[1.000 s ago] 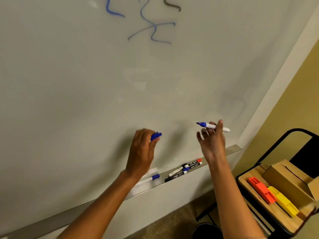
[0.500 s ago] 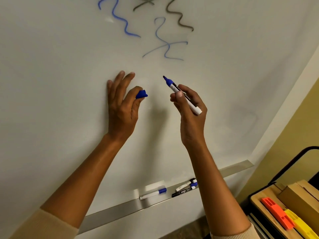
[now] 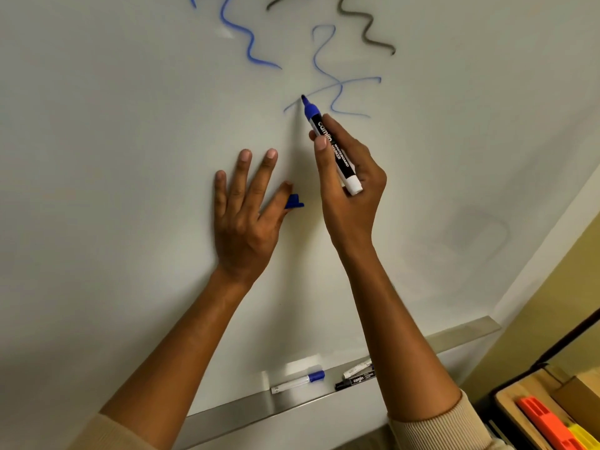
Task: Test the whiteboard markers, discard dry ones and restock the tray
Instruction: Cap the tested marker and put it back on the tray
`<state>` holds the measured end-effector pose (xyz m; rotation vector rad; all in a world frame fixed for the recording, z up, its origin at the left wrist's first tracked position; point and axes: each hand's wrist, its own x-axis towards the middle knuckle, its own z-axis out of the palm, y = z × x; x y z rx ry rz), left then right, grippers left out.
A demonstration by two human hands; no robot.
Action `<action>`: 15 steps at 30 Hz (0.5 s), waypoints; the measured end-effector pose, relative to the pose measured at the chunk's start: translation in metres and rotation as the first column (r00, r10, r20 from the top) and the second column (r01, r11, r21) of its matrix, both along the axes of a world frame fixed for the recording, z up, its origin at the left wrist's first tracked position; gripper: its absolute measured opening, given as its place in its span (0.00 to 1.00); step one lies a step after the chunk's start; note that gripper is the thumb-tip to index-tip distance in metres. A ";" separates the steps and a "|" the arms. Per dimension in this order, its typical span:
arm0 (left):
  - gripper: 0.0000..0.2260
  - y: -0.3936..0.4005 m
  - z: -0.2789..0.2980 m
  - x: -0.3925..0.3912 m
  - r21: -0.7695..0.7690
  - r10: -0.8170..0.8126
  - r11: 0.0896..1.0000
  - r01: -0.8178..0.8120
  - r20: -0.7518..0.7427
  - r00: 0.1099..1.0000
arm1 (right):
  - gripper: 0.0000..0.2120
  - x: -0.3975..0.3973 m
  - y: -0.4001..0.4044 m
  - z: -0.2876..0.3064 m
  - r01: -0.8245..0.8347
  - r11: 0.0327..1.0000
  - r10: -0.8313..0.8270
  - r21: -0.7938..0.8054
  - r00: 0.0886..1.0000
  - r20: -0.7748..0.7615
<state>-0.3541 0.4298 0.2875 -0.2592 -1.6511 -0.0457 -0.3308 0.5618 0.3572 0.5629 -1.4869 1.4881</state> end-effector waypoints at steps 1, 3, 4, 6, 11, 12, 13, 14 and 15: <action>0.12 0.000 0.000 0.000 0.002 0.005 1.000 -0.005 -0.001 1.000 | 0.15 -0.002 -0.002 0.003 0.023 1.000 -0.022 0.010 0.999 -0.028; 0.12 0.000 0.000 0.000 0.004 0.010 1.000 -0.010 0.003 1.000 | 0.14 -0.005 -0.005 0.009 0.060 0.998 -0.058 0.032 0.996 -0.073; 0.12 0.000 -0.001 0.000 0.002 0.014 1.000 -0.014 0.006 1.000 | 0.14 -0.007 -0.005 0.012 0.077 0.996 -0.074 0.035 0.993 -0.088; 0.12 0.000 -0.002 0.000 -0.006 0.024 1.000 -0.024 0.013 1.000 | 0.13 -0.011 -0.004 0.015 0.098 0.995 -0.097 0.004 0.991 -0.091; 0.11 0.000 -0.003 0.000 -0.018 0.034 0.999 -0.034 0.025 0.999 | 0.12 -0.011 0.004 0.002 0.092 0.996 -0.092 -0.002 0.995 -0.042; 0.11 0.000 -0.003 0.000 -0.019 0.036 0.999 -0.036 0.021 0.999 | 0.12 -0.010 0.007 -0.004 0.105 0.994 -0.103 0.031 0.994 -0.046; 0.11 0.001 -0.002 0.000 -0.019 0.034 0.999 -0.034 0.022 0.999 | 0.12 -0.010 0.010 -0.010 0.112 0.993 -0.110 0.043 0.993 -0.044; 0.11 0.001 -0.002 0.000 -0.021 0.029 0.999 -0.029 0.025 0.999 | 0.11 -0.009 0.014 -0.014 0.109 0.993 -0.109 0.032 0.994 -0.029; 0.11 0.001 -0.002 0.000 -0.021 0.025 0.999 -0.024 0.029 0.999 | 0.11 -0.007 0.018 -0.018 0.098 0.995 -0.098 0.008 0.995 -0.002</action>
